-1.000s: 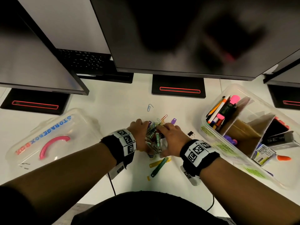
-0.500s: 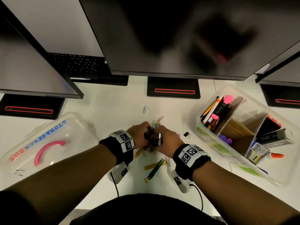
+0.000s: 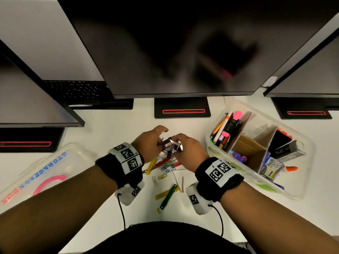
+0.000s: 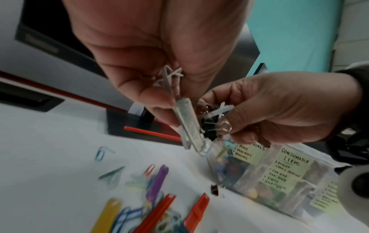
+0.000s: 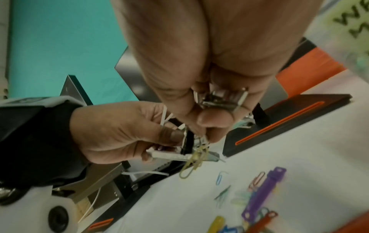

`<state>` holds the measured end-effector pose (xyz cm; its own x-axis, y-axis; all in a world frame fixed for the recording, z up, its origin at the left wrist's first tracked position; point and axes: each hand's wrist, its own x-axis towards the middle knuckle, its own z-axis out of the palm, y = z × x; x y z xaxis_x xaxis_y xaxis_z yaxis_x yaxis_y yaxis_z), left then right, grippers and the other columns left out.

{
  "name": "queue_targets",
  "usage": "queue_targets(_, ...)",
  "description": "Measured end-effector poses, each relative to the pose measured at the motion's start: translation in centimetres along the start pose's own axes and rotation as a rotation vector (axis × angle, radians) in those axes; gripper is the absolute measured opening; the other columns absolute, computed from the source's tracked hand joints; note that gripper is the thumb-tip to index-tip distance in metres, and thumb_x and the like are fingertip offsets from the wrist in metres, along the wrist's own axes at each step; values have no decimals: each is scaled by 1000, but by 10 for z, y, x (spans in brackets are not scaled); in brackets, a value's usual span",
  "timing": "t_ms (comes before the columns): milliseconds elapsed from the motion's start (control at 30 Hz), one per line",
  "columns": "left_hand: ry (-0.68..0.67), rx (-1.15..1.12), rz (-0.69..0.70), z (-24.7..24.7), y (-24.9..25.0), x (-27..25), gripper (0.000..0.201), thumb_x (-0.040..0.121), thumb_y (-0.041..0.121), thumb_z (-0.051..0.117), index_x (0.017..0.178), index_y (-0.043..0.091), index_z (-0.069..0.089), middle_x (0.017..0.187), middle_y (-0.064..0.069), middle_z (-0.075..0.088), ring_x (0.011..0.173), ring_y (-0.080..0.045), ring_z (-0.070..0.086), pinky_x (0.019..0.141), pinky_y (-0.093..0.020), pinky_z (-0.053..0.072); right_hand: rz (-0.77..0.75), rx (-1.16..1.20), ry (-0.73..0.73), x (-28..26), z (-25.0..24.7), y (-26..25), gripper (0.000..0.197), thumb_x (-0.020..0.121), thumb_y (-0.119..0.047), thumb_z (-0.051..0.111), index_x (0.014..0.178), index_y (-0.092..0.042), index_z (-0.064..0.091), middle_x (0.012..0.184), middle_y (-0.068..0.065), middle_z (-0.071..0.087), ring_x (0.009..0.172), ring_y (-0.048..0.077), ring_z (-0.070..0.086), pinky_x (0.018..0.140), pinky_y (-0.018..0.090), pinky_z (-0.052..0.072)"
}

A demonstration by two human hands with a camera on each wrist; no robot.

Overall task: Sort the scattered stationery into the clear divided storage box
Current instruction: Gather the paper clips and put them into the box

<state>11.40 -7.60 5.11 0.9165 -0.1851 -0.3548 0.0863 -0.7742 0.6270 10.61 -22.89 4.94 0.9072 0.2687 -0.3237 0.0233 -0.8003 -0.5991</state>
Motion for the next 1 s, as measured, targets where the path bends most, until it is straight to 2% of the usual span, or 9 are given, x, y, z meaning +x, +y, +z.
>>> queue_targets(100,2,88,-10,-2,12,1,41,90,15,55,129,16,45,93,-6,67,88,-24,61,79,-28,45,13,-1,19,-8,-11,3,42,86,-8,56,127,-15,51,121,8,63,107,25,60,76,18,37)
queue_targets(167,-27,144,-38,3,13,1,32,89,20,58,120,15,53,108,-8,66,97,-25,60,81,-28,44,45,8,6,-13,-11,9,40,85,-8,56,124,-14,54,117,11,64,103,27,61,71,18,37)
queue_targets(233,-58,160,-64,10,12,1,27,88,25,60,112,15,57,111,-8,65,97,-25,59,80,-28,44,90,32,-15,-17,-5,18,37,84,-9,58,120,-12,55,114,12,65,100,28,61,69,20,37)
queue_targets(433,-37,131,-45,15,19,-5,19,88,25,60,103,14,60,98,-6,66,81,-20,53,71,-24,38,125,88,-4,-23,0,25,35,83,-13,61,117,-14,58,111,9,66,97,25,62,69,21,38)
queue_targets(633,93,125,100,-21,57,-10,12,88,20,59,100,19,60,82,3,58,77,-19,56,57,-17,38,28,152,108,-28,-50,8,31,83,-12,61,113,-17,61,108,2,66,75,13,59,62,20,46)
queue_targets(700,137,89,149,-30,74,-10,12,87,21,61,99,20,61,82,3,61,75,-17,57,59,-19,41,4,191,159,-34,-71,5,29,83,-11,63,111,-18,63,103,-2,63,76,10,56,60,13,43)
queue_targets(800,183,19,250,-35,104,-5,10,85,23,63,95,24,63,78,7,62,71,-11,58,60,-19,42,-3,249,257,-47,-103,9,25,81,-8,65,101,-23,63,88,-5,61,75,12,55,68,21,44)
queue_targets(900,180,-49,324,-28,135,6,10,84,22,64,93,25,64,78,8,65,71,-11,59,63,-22,45,39,261,334,-60,-130,23,25,79,-6,65,92,-27,60,76,-8,61,65,7,55,60,17,41)
queue_targets(1000,160,-88,387,-12,164,21,12,82,20,65,93,23,65,81,6,66,72,-12,59,66,-21,46,73,248,416,-73,-155,41,25,77,-5,65,89,-25,59,77,-4,62,64,9,54,60,18,39)
